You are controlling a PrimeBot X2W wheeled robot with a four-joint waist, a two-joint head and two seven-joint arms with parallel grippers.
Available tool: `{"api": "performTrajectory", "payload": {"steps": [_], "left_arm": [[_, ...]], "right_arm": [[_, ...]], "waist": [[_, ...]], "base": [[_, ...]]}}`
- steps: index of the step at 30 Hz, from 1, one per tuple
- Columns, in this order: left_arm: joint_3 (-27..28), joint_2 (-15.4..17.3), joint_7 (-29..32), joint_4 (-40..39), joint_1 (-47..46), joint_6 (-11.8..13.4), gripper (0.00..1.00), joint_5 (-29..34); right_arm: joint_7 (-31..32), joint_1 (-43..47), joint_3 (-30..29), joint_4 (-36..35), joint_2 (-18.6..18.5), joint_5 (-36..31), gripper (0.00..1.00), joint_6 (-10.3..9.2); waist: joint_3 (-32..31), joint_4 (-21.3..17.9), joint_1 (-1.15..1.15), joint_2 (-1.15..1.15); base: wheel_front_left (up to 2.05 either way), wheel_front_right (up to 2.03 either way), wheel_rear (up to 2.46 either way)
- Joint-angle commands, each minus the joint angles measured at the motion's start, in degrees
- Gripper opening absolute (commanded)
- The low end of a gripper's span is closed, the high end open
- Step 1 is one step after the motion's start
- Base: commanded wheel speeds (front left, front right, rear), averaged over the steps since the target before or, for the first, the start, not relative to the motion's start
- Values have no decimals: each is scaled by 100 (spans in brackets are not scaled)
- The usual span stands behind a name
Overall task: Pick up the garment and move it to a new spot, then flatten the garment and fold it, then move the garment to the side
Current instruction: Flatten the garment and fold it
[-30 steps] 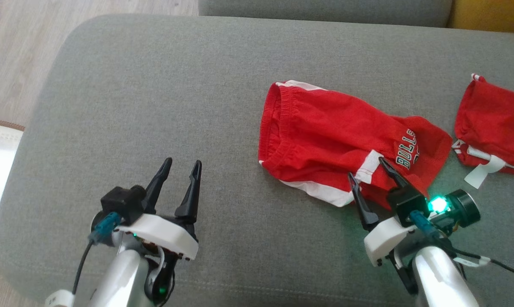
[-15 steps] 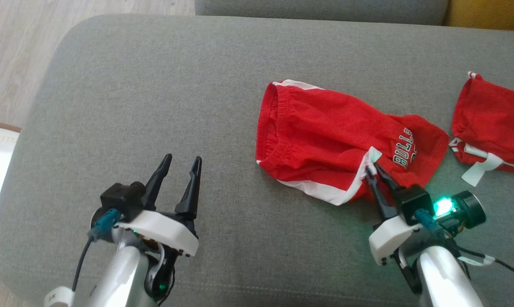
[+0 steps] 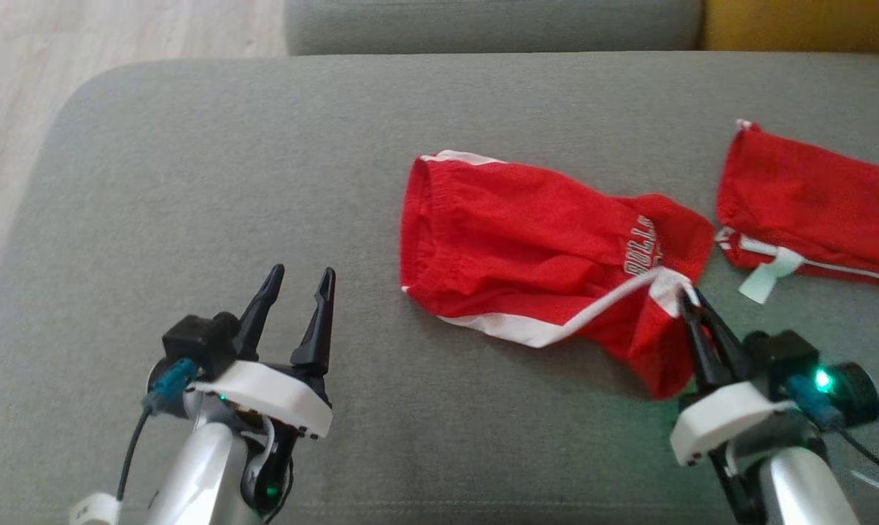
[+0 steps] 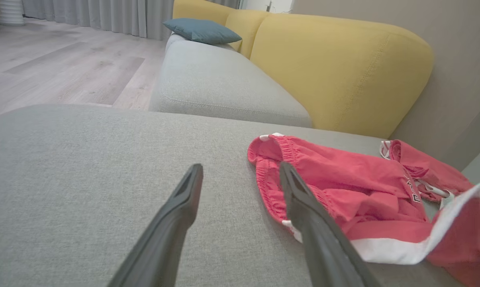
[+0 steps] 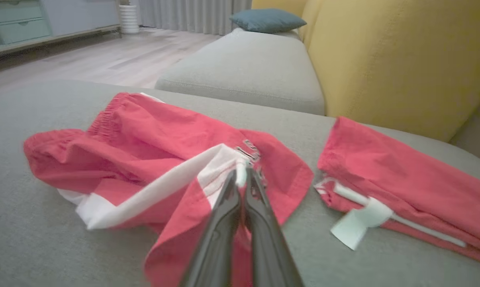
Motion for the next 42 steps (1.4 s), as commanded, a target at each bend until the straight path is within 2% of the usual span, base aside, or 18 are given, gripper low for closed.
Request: {"api": "performTrajectory", "payload": {"steps": [1, 5, 8, 11, 15, 19, 27, 42], "left_arm": [[178, 30, -70, -155, -110, -2, 100, 46], [-45, 116, -65, 11, -193, -31, 100, 123], [-607, 279, 85, 231, -340, -56, 100, 133], [-1293, 633, 230, 425, -562, -61, 100, 71], [-1815, 949, 200, 676, -899, -62, 100, -61], [-2220, 1113, 146, 952, -1235, -63, 100, -165], [-2928, 1151, 32, 1393, -1733, -63, 100, -398], [-3428, 1075, -66, 1857, -2229, -63, 100, -559]], "right_arm": [[72, -31, 22, -272, -19, 48, 0, 20], [286, 77, -204, -359, -22, 21, 0, 20], [374, 23, -332, -315, -22, 44, 0, 20], [399, -108, -375, -235, -21, 85, 0, 20], [397, -275, -368, -123, -20, 143, 0, 20], [376, -380, -350, -28, -20, 182, 0, 20], [348, -515, -248, 84, -20, 217, 0, 20], [266, -672, -85, 200, -19, 228, 0, 20]], "waist": [[-46, -158, 0, 0], [-38, -368, 0, 0], [9, -492, 0, 0], [89, -602, 0, 0], [193, -689, 0, 0], [286, -744, 0, 0], [433, -861, 0, 0], [625, -1015, 0, 0]], "base": [[0, 0, 0], [0, 0, 0], [0, 0, 0], [0, 0, 0], [0, 0, 0], [0, 0, 0], [0, 0, 0], [0, 0, 0]]}}
